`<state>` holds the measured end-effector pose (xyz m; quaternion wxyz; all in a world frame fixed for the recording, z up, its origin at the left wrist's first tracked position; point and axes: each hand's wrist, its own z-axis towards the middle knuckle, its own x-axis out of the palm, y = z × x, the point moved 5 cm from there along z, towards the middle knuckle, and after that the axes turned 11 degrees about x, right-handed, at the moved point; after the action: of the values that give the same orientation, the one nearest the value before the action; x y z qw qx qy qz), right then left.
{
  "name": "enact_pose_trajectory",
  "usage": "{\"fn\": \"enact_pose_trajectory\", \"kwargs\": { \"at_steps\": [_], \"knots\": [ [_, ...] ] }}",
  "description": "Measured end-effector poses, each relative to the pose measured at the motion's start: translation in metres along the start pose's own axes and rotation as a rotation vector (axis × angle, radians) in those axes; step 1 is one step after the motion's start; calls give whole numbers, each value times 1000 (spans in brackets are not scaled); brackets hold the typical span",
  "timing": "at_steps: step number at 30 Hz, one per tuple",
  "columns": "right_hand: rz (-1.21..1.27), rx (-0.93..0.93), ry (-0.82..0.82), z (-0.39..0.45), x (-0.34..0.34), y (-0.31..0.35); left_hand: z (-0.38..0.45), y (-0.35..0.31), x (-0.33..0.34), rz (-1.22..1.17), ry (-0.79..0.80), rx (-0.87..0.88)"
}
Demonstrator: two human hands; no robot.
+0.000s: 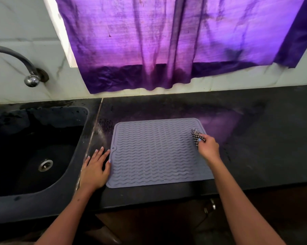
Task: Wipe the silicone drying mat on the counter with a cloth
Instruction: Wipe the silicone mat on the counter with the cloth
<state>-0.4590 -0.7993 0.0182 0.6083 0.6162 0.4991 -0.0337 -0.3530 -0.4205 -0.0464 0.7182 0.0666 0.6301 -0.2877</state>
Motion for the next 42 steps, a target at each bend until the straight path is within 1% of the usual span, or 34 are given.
{"fn": "enact_pose_trajectory", "kwargs": {
  "at_steps": [2,4,6,8,10,13,15,16,17,18,20,21,22,23,25,27,29,31,34,40,41,42],
  "knots": [
    [-56,-188,-44,-29,17,10,0,1,0,-7,0,-10],
    [-141,-368,21,-56,47,9,0,1,1,-10,3,-12],
    [-345,-484,53,-72,76,-4,-1,1,0,-11,-1,-9],
    [-498,-552,25,-79,89,-14,-1,0,1,-7,-1,-4],
    [-538,-545,7,-78,89,-14,-1,-1,1,-1,-2,0],
    [-600,-534,34,-77,86,-8,-1,-2,0,0,-7,0],
    [-586,-536,50,-75,83,-3,-2,-3,0,-4,-8,-2],
    [-542,-504,69,-68,81,0,-2,-3,0,-3,-4,-1],
    [-472,-450,94,-61,77,3,-1,-4,0,-3,-1,-1],
    [-365,-353,132,-51,73,7,-1,-4,-1,-2,0,0],
    [-54,-94,190,-39,59,17,-1,-3,-1,-3,4,0],
    [79,-3,199,-36,56,20,-1,-3,-2,-2,8,1],
    [141,40,182,-37,55,23,-2,-4,-2,-2,11,3],
    [122,20,144,-43,55,28,-2,-4,-2,-3,12,4],
    [31,-126,62,-67,62,39,-2,-4,-2,-6,14,5],
    [-66,-295,95,-96,86,38,-2,-4,-2,-11,16,9],
    [-315,-457,149,-121,116,28,-2,-4,-2,-20,15,12],
    [-535,-558,141,-130,133,17,-3,-3,-2,-23,19,20],
    [-617,-540,130,-123,131,21,-3,-3,-1,-23,17,24],
    [-921,-533,166,-123,129,50,-3,-2,1,-51,14,28],
    [-898,-503,199,-117,125,60,-3,-2,1,-55,18,31],
    [-809,-439,261,-106,119,71,-2,-2,2,-61,31,32]
  ]
}}
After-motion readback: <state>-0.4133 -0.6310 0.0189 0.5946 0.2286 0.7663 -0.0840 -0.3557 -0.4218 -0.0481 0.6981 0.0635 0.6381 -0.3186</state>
